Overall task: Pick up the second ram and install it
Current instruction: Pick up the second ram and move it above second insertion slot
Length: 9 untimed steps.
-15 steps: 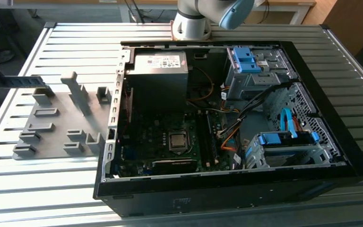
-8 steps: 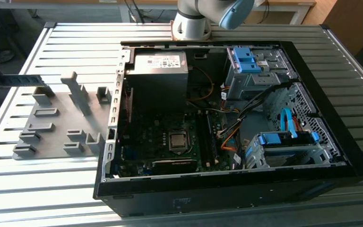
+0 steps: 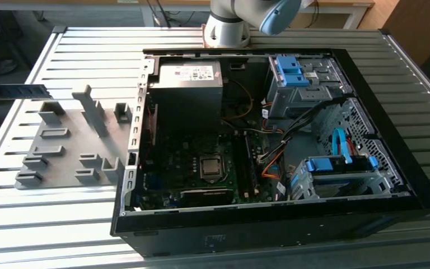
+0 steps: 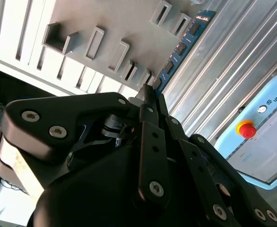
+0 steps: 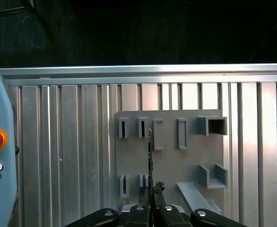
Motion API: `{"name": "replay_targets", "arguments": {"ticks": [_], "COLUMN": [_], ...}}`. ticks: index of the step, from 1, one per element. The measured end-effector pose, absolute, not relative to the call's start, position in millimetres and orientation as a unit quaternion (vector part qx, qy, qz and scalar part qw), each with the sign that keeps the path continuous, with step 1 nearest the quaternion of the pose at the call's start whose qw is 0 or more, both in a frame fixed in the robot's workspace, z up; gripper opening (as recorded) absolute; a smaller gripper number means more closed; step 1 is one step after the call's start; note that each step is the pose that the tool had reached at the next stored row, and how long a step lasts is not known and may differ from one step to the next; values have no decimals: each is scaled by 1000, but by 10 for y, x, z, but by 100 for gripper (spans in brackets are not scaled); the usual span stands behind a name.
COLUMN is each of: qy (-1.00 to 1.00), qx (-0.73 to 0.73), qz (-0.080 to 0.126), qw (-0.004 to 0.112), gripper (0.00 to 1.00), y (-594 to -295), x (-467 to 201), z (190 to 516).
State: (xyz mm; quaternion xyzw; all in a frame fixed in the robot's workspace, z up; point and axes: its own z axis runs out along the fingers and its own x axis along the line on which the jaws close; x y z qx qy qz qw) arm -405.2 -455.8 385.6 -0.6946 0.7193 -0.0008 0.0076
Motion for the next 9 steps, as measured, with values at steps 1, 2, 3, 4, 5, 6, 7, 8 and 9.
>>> {"name": "replay_targets", "arguments": {"ticks": [1,2,3,4,5,6,7,8,9], "qy": [719,719,719,719,719,719,719,719,719], "qx": [-695,-695,-695,-695,-695,-695,-695,-695,-695], "qz": [-1,-1,-1,-1,-1,-1,-1,-1,-1], "qw": [8,8,8,8,8,8,8,8,8], "gripper": [14,14,14,14,14,14,14,14,14], "y": [-4558,-4558,-4558,-4558,-4558,-4558,-4558,-4558,-4558], "x": [-4052,-4053,-4053,-4052,-4053,-4053,-4053,-4052,-4052], "z": [3867,3877,3887,3899,3910,3920,3931,3941,3950]}}
